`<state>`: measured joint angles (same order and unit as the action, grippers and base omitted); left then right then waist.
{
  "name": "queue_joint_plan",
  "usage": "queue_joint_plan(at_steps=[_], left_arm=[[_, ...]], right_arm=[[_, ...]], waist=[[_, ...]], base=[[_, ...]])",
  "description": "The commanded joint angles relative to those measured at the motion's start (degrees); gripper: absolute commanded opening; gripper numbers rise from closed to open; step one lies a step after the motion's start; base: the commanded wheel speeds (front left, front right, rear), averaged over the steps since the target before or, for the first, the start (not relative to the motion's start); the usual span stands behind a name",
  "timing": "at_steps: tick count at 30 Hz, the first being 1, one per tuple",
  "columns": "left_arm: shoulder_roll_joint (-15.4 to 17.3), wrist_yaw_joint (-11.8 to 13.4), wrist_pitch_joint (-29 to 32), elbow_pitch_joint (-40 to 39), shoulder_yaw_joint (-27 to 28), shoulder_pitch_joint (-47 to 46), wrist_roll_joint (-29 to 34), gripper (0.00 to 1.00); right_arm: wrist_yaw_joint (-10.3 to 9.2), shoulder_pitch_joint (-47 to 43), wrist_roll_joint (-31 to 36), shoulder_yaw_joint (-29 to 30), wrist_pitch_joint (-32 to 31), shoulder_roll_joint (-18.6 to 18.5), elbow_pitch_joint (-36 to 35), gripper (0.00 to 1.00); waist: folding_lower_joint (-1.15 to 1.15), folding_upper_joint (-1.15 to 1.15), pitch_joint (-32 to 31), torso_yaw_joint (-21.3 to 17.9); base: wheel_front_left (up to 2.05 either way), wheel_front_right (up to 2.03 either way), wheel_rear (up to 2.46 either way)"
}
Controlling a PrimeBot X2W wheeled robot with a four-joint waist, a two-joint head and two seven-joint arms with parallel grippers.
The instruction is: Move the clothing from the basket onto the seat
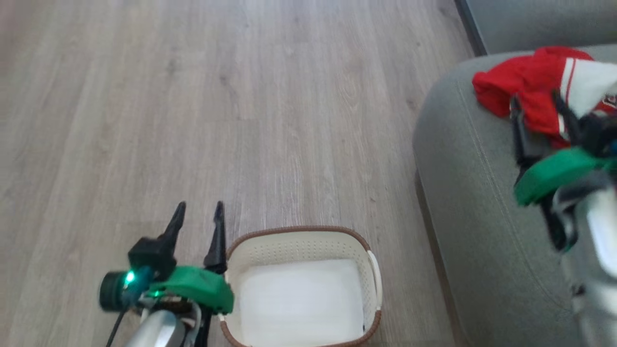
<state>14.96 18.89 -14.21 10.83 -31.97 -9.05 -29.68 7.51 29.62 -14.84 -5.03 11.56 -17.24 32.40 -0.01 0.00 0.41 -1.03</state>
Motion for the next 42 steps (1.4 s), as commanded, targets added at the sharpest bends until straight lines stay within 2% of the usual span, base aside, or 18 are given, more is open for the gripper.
queue_joint_plan(at_steps=[1, 6, 11, 22, 42], left_arm=[[1.7, 1.1, -0.7, -2.6, 3.5, -1.1, 0.3, 1.0], [2.1, 2.3, -0.8, -4.5, 5.9, 1.8, 1.6, 1.0], [2.0, 2.1, -0.8, -5.2, 7.7, 4.2, 2.0, 1.0], [1.0, 1.2, -0.8, -6.7, 11.9, 10.6, 3.1, 1.0], [-2.0, -2.3, -0.8, -6.8, 16.2, 14.8, 5.6, 1.0]], right_arm=[[-0.02, -1.9, 2.3, 1.5, 0.9, 2.1, -3.7, 1.0], [-0.02, -10.6, 7.5, 6.0, 1.3, 10.5, -9.5, 1.0], [-0.02, -16.9, 9.7, 7.0, 1.3, 14.0, -14.5, 1.0], [-0.02, -24.8, 6.4, 4.1, 1.8, 14.4, -17.9, 1.0], [-0.02, -27.4, 5.5, 2.6, 3.0, 14.4, -17.6, 1.0]], waist=[[0.01, 0.0, -1.2, 1.5], [0.01, 0.0, -1.7, 2.5], [0.01, 0.0, -2.2, 2.7], [0.01, 0.0, -3.0, 2.1], [0.01, 0.0, -3.8, 3.0]], base=[[0.0, 0.0, 0.0], [0.0, 0.0, 0.0], [0.0, 0.0, 0.0], [0.0, 0.0, 0.0], [0.0, 0.0, 0.0]])
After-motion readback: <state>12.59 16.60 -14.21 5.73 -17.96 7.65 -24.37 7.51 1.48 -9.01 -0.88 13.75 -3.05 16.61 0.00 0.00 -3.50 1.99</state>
